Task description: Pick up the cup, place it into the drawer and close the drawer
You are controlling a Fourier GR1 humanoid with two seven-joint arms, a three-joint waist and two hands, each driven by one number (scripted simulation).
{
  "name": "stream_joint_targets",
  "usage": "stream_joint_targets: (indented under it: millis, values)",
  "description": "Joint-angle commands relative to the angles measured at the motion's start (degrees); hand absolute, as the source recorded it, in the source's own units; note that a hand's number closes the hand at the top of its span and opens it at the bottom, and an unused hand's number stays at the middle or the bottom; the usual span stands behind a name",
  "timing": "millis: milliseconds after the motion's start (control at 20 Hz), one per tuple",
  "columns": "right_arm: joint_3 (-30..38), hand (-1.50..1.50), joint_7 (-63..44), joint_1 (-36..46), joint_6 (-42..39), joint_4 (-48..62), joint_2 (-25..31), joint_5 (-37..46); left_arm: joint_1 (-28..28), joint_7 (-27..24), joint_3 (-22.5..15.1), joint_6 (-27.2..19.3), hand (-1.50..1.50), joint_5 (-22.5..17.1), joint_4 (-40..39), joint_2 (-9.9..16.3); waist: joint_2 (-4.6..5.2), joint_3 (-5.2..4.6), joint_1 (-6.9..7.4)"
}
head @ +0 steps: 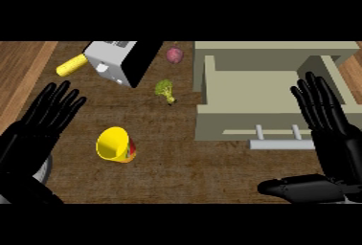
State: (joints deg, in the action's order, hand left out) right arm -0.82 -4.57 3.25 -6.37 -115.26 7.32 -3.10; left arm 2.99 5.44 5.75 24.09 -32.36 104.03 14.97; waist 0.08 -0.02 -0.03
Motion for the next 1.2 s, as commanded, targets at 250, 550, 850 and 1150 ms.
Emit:
stream_joint_targets:
  millis: [250, 550, 850, 1150]
  values:
    - [2.97, -1.5, -2.26, 8.51, -0.94, 5.22, 1.28, -1.21, 7.44, -5.17, 1.04, 3.32, -1.5, 8.69, -18.66, 0.0, 0.0, 0.0, -0.1]
    - [3.25, -1.5, 1.0, 9.78, -1.19, 8.63, 0.5, -0.48, 9.53, -17.32, 1.97, 5.92, -1.5, 17.53, -34.1, -0.84, 0.04, -0.01, -0.19]
    - [5.65, -1.5, -1.42, 7.21, -3.13, 4.89, 2.61, -2.77, 7.55, -30.52, 2.42, 6.1, -1.5, 25.82, -45.1, 0.27, -0.01, -0.02, -0.4]
    - [6.36, -1.5, -1.6, 6.8, -4.3, 3.68, 2.92, -3.92, 14.12, -40.2, 2.93, 6.89, -1.5, 30.66, -62.35, 1.65, 0.02, -0.04, -0.65]
